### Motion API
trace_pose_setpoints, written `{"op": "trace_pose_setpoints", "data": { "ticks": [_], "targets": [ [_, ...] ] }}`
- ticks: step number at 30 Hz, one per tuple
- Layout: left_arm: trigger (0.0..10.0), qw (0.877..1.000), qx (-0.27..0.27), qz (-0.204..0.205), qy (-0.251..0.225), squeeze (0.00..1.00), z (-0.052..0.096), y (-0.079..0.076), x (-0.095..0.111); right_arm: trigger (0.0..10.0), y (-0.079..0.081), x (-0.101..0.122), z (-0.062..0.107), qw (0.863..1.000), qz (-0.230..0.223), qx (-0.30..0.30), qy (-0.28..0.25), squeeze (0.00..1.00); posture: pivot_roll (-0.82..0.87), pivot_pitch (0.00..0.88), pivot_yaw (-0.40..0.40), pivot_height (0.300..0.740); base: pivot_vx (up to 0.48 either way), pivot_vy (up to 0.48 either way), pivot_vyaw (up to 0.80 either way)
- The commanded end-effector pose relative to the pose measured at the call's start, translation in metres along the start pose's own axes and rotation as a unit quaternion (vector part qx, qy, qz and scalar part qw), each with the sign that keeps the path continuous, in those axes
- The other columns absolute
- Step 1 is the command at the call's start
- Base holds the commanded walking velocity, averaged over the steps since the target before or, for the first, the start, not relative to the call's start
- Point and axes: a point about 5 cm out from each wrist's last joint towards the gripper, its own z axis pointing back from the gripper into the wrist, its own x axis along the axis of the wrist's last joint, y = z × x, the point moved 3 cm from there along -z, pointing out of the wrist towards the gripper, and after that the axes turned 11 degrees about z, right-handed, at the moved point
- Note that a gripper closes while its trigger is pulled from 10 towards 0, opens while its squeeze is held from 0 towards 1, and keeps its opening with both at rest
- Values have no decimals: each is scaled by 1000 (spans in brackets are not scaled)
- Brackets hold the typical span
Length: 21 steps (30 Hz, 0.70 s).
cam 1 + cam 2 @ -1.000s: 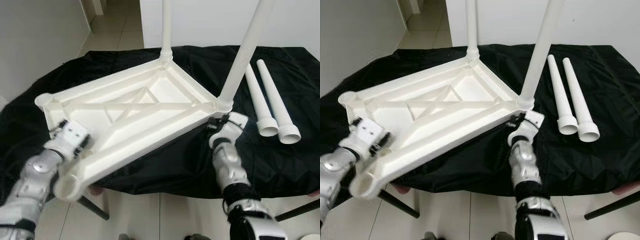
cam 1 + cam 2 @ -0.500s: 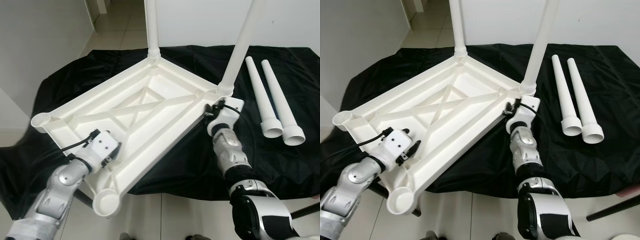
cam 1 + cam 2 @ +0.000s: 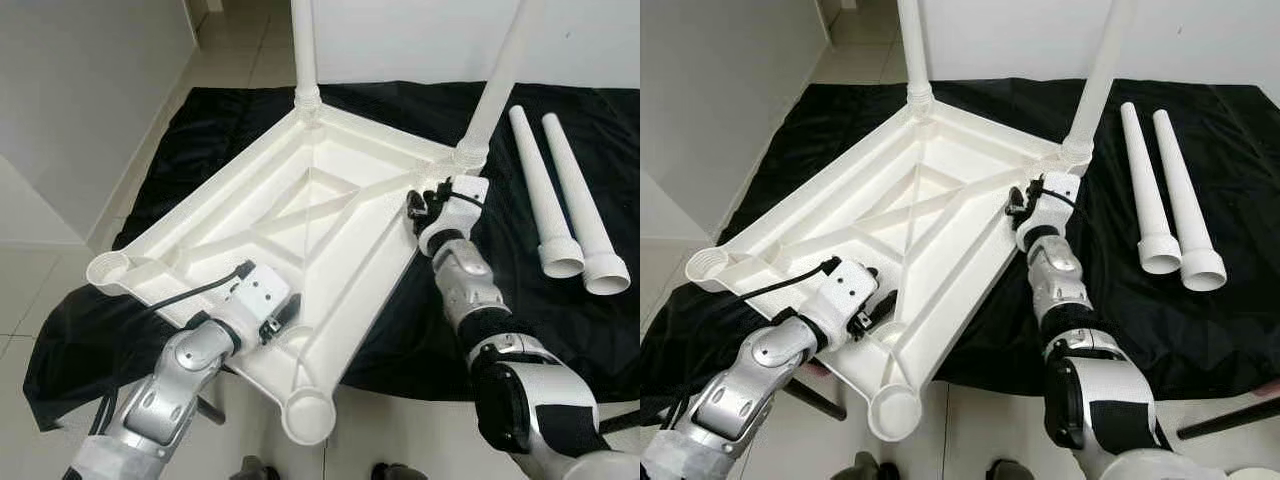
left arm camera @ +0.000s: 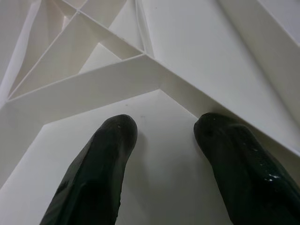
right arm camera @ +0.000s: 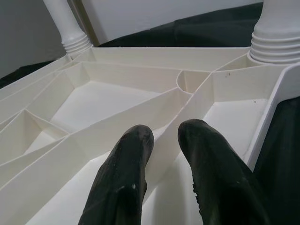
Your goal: Building children table
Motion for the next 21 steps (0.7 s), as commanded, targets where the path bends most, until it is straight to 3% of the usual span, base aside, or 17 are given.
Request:
{"op": "trace_pose_setpoints", "data": {
  "ticks": [1, 8, 10, 17, 18, 19, 21],
  "targets": [
    [10000, 993, -116, 11, 13, 0, -4, -30, -5, 10000, 9, -10, 5, 1000, -12, 15, 4, 0, -23, 181, 77, 740, 0, 0, 0],
    [10000, 995, -98, 3, -16, 0, 7, -12, 7, 10000, 1, -8, 17, 999, -14, 11, -36, 0, -31, 187, 75, 740, 0, 0, 0],
    [10000, 997, -78, 6, -19, 0, 12, 1, 11, 10000, 0, -10, 27, 998, -11, 14, -52, 0, -39, 187, 75, 740, 0, 0, 0],
    [10000, 998, -53, 12, -39, 0, 20, 16, 20, 10000, 1, -17, 47, 998, -3, 23, -63, 0, -46, 187, 72, 740, 0, 0, 0],
    [10000, 998, -46, 15, -43, 259, 22, 19, 23, 10000, 1, -19, 52, 998, -1, 26, -63, 0, -49, 186, 71, 740, 0, 0, 0],
    [10000, 998, -44, 18, -46, 949, 24, 21, 24, 10000, 0, -20, 57, 998, 2, 27, -63, 0, -52, 184, 71, 740, 0, 0, 0],
    [10000, 998, -44, 20, -46, 949, 25, 22, 24, 10000, -1, -20, 59, 998, 4, 28, -64, 0, -52, 184, 71, 740, 0, 0, 0]
  ]
}}
